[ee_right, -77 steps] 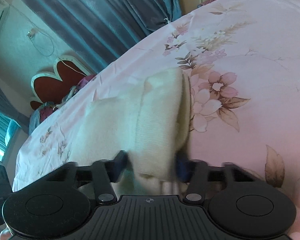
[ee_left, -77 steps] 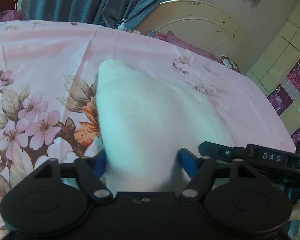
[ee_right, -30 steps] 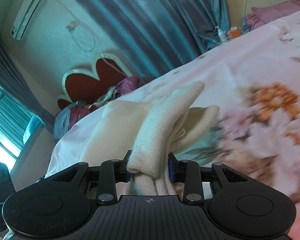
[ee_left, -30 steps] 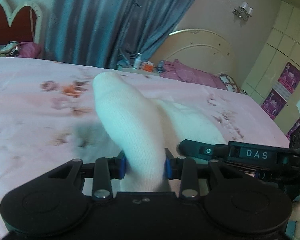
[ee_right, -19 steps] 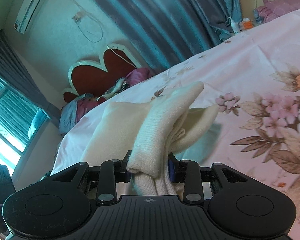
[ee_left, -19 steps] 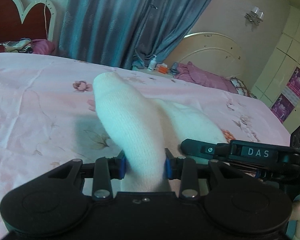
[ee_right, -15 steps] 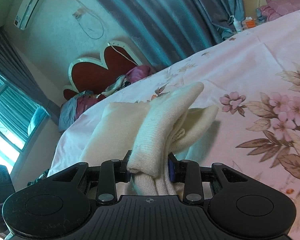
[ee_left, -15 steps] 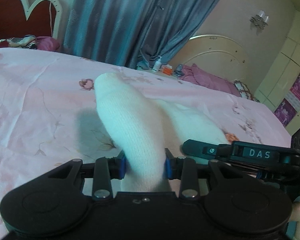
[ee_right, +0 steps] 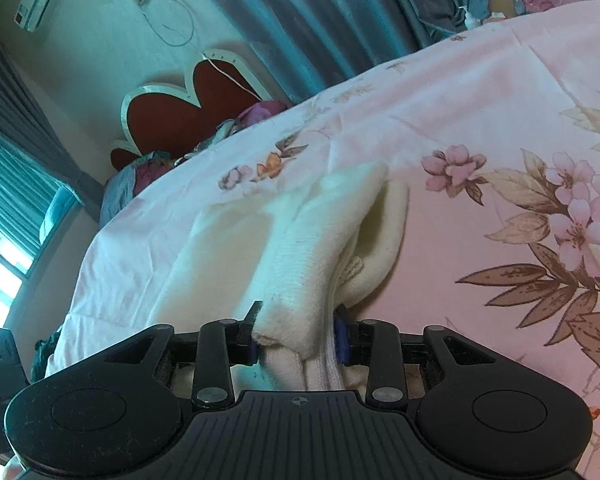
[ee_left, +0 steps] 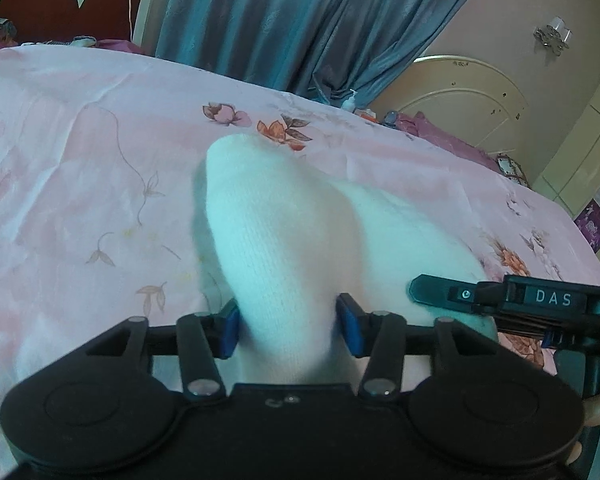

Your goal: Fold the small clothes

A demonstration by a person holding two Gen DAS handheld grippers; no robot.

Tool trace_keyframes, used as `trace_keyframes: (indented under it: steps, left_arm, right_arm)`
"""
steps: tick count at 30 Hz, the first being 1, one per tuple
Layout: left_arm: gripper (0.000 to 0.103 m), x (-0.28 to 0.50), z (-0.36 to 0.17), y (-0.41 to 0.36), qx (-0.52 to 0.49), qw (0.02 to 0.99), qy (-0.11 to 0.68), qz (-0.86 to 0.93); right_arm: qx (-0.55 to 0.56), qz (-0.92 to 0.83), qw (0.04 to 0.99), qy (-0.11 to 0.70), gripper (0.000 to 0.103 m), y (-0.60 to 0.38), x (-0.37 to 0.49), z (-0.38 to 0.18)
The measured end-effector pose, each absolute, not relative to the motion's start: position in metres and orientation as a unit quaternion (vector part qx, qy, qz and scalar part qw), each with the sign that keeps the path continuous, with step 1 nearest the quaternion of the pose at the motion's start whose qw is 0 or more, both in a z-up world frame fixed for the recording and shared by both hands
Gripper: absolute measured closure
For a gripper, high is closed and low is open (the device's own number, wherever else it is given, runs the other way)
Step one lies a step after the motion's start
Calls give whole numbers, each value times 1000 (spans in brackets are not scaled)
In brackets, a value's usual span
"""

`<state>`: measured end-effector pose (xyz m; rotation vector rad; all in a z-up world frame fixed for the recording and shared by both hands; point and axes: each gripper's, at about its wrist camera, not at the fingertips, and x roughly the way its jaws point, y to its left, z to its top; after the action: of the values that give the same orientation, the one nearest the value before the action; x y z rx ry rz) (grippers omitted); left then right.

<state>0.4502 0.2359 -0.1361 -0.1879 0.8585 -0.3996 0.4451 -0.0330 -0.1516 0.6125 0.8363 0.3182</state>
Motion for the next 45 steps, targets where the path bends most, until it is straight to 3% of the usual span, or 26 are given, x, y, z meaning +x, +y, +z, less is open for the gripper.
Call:
trace_keyframes:
  steps: [6, 9, 10, 11, 22, 28, 31, 37, 45]
  left_arm:
    - [36, 455, -134, 241, -100, 882, 423, -183]
    - [36, 453, -124, 247, -99, 888, 412, -179]
    - [36, 453, -121, 248, -95, 890, 408, -179]
    - [36, 455, -120, 248, -92, 891, 408, -179]
    - [36, 495, -125, 239, -110, 892, 408, -158]
    - [34, 509, -137, 237, -120, 888, 418, -149]
    - [35, 508, -136, 235, -122, 890, 414, -146]
    - [28, 508, -145, 229, -105, 893, 412, -147]
    - [31, 496, -129, 228, -92, 898, 409, -137]
  right_arm:
    - [298, 152, 852, 403, 66, -37, 447, -150]
    - [298, 143, 858, 394, 51, -44, 447, -144]
    - [300, 140, 859, 391, 41, -47, 449, -144]
    - [302, 137, 859, 391, 40, -50, 451, -144]
    - [339, 121, 841, 403, 40, -59, 497, -160]
    - [312, 131, 857, 388, 74, -56, 504, -155]
    - [287, 156, 885, 332, 85, -56, 495, -141]
    - [260, 113, 883, 373, 85, -66, 497, -166]
    - [256, 123, 899, 334, 85, -62, 473, -123]
